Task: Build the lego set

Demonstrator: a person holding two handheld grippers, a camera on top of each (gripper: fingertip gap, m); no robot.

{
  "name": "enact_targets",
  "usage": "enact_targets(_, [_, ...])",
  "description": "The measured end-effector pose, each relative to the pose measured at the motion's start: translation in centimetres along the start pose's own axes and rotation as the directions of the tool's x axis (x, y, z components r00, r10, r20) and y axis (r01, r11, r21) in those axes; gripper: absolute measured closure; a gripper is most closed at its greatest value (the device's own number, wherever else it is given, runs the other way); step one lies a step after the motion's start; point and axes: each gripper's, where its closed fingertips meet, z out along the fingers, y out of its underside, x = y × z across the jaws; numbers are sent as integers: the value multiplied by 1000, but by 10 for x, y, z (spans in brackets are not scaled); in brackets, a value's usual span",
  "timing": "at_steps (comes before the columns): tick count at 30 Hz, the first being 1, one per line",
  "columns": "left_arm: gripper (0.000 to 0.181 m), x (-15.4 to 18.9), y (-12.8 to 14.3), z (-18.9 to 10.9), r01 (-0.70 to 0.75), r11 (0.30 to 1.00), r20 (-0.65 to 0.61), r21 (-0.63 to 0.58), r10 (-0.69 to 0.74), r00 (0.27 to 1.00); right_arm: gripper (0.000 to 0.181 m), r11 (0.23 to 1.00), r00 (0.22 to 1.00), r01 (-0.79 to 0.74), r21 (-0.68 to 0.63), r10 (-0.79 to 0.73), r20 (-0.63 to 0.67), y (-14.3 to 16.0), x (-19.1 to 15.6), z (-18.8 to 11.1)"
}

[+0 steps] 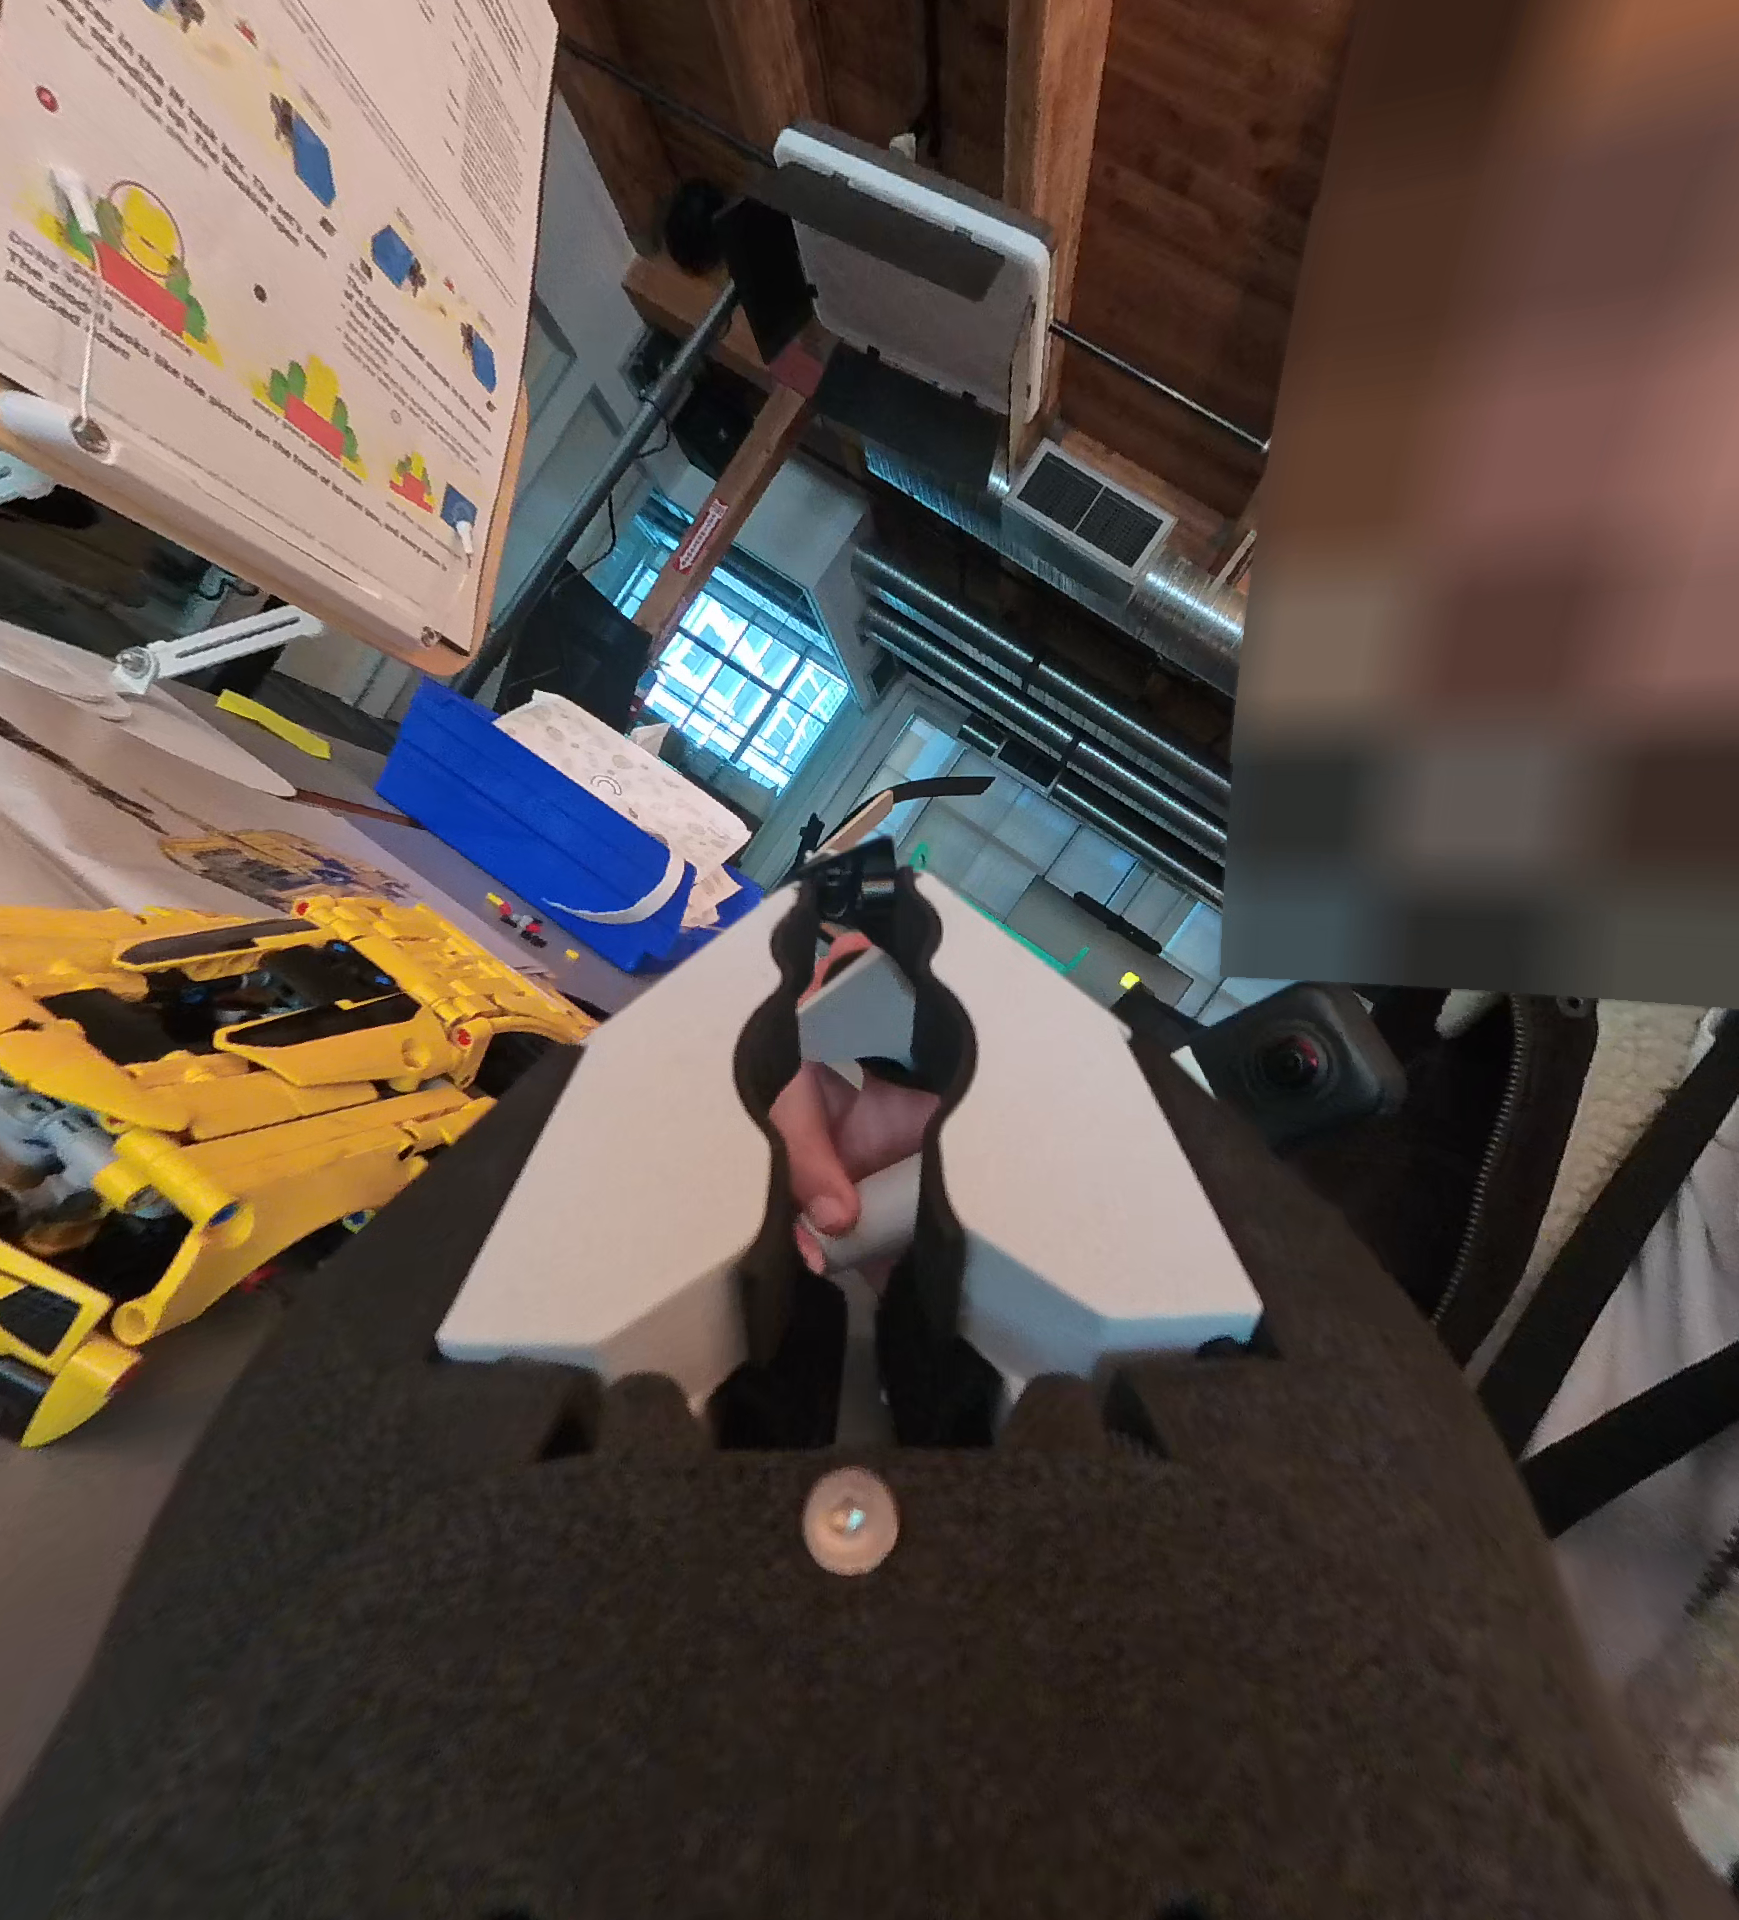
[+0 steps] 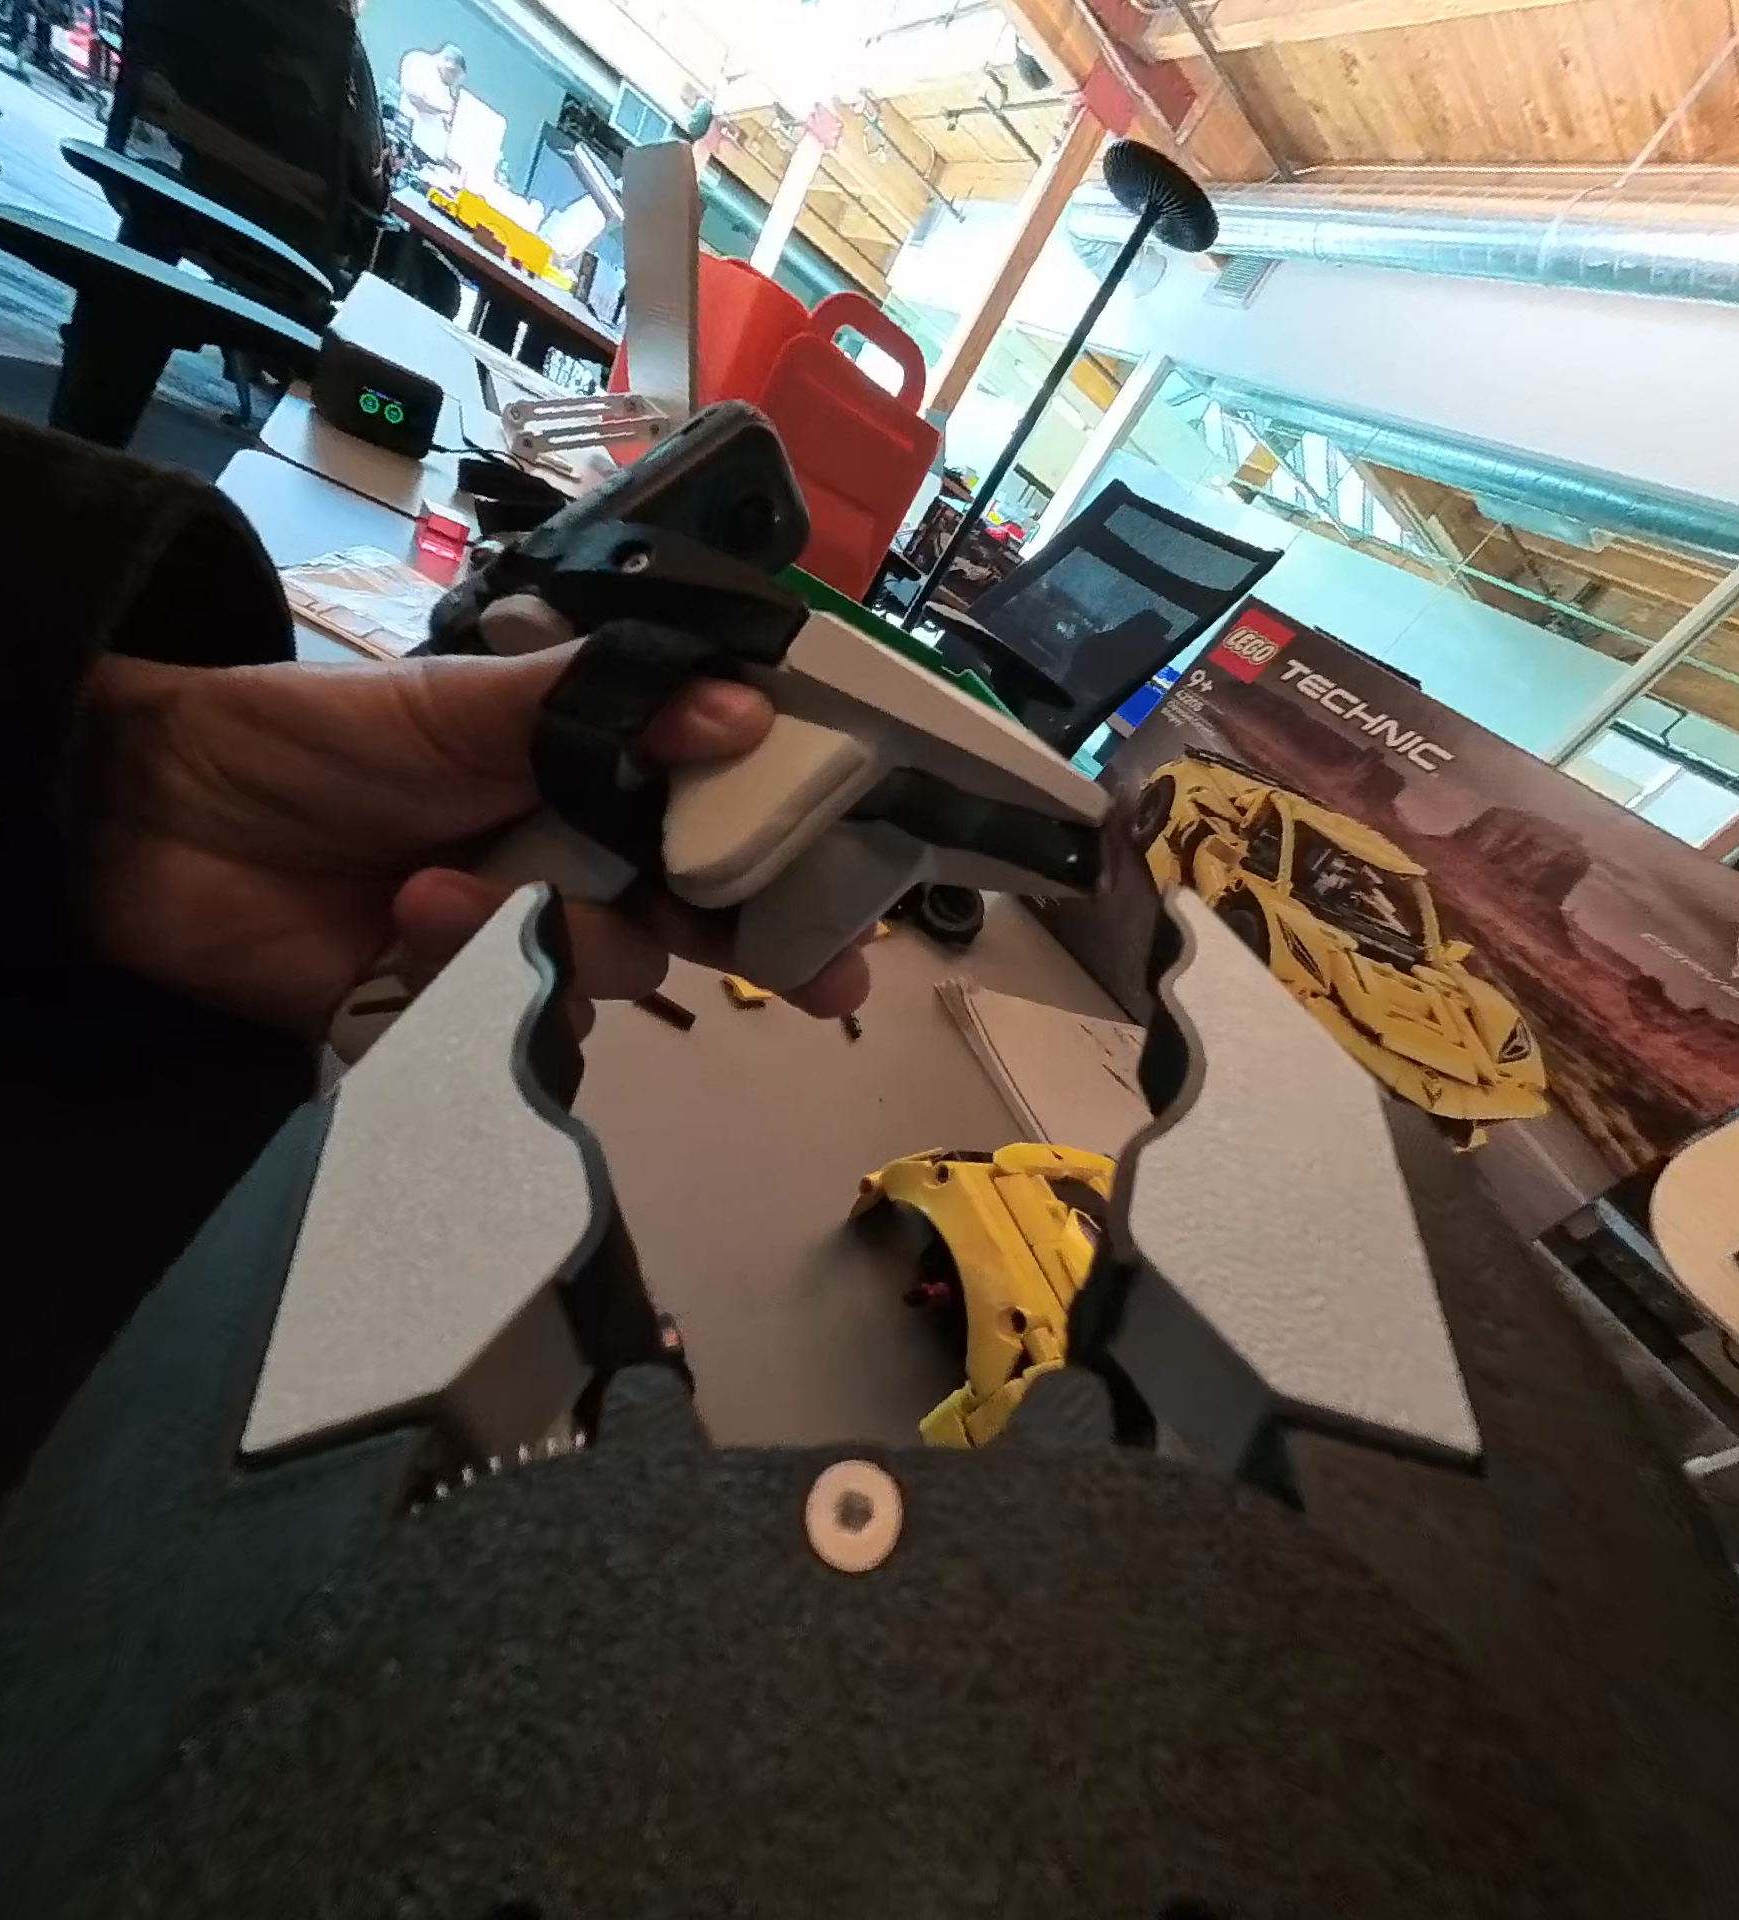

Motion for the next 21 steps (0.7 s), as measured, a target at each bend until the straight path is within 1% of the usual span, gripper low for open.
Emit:
enact_targets(5, [167, 0, 4, 2, -6, 1000, 4, -22, 6, 1000, 68, 998, 999, 50, -28, -50, 19, 5, -9, 3])
enact_targets(10, [166, 4, 5, 3, -1, 1000, -22, -24, 0, 1000, 68, 998, 999, 27, -58, -26, 26, 12, -8, 5])
enact_targets(11, [166, 7, 4, 3, 1, 1000, -39, -22, -2, 999, 71, 997, 999, 26, -77, -24, 39, 16, -10, 5])
enact_targets(13, [166, 8, 5, 4, 2, 1000, -48, -25, -3, 999, 69, 995, 998, 8, -97, -3, 58, 22, -13, 6])
enact_targets(14, [166, 9, 4, 3, 21, 1000, -61, -19, -22, 998, 73, 996, 998, -18, -88, 23, 66, 20, -12, 5])
enact_targets(15, [167, 9, 2, 2, 50, 999, -78, -6, -50, 996, 79, 994, 993, -74, -75, 81, 92, 17, -12, 3])
enact_targets(17, [166, 9, -3, -2, 117, 993, -119, 19, -114, 986, 80, 981, 976, -188, -52, 192, 104, 13, -2, -2])
enact_targets(18, [167, 13, -5, -3, 176, 984, -173, 18, -171, 970, 90, 976, 968, -216, -33, 219, 124, 9, 3, -8])
enact_targets(19, [167, 17, -4, -4, 248, 969, -234, -2, -242, 942, 105, 967, 953, -254, -12, 252, 165, 3, 7, -15])
enact_targets(20, [167, 22, 0, -3, 318, 947, -291, -40, -316, 903, 112, 955, 937, -295, 1, 289, 197, -2, 12, -21])
enact_targets(21, [167, 28, 4, -2, 377, 922, -347, -89, -384, 856, 113, 943, 924, -331, 17, 321, 210, -6, 19, -27])
